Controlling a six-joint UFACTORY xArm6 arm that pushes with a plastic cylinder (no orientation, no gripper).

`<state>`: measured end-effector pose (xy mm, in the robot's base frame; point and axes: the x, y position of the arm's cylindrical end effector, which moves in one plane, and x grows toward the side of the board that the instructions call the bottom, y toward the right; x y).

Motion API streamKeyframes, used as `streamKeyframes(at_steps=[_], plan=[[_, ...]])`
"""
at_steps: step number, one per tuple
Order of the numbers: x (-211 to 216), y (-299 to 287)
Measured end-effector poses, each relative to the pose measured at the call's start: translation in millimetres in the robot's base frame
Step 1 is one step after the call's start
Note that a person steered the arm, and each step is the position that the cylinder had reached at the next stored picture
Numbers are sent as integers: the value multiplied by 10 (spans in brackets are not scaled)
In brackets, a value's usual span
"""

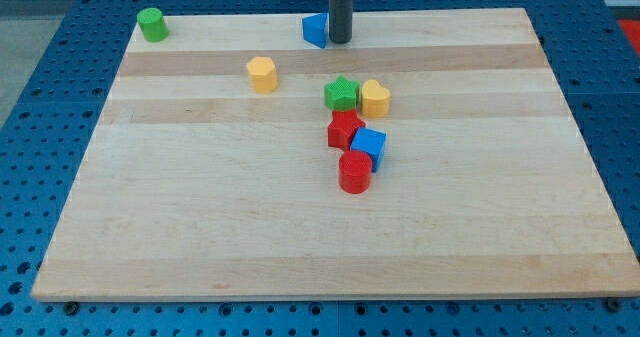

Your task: Push the yellow heart away from the green star

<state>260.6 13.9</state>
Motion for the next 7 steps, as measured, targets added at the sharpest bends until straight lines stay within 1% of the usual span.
streamKeyframes(at_steps=[1,2,3,4,5,6,7], plan=[[368,0],[575,39],[575,39],[685,42],[1030,462],[1311,1048],[1783,1469]])
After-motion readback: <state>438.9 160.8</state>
